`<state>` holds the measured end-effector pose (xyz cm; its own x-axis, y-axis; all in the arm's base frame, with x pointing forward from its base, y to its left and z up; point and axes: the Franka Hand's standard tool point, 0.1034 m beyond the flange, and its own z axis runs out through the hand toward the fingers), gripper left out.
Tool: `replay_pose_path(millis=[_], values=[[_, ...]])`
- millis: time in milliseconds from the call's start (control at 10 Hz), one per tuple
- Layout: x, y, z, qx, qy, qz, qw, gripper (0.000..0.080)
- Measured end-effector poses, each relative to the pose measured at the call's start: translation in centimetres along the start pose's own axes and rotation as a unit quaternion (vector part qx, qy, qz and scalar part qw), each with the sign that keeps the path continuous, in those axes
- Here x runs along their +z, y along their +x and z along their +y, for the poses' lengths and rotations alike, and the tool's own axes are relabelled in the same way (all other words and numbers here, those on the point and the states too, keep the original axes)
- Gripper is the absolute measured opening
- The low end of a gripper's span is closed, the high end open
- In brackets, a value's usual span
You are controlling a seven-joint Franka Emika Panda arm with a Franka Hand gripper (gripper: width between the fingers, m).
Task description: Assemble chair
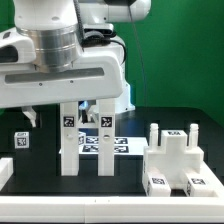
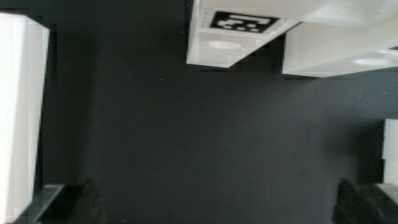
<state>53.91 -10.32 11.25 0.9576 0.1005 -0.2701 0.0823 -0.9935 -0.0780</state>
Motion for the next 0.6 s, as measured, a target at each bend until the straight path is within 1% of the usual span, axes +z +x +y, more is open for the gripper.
replay_pose_path(millis=[300,400,600], values=[[0.2,-0.1,0.0,0.011,0.002,-0.002,1.000,0.0649],[0.7,-0.4,0.0,0.027,0.002,-0.006,1.000,0.0649],[1.7,-1.6,-0.6,0.058,0.005,-0.015,0.998,0.0649]])
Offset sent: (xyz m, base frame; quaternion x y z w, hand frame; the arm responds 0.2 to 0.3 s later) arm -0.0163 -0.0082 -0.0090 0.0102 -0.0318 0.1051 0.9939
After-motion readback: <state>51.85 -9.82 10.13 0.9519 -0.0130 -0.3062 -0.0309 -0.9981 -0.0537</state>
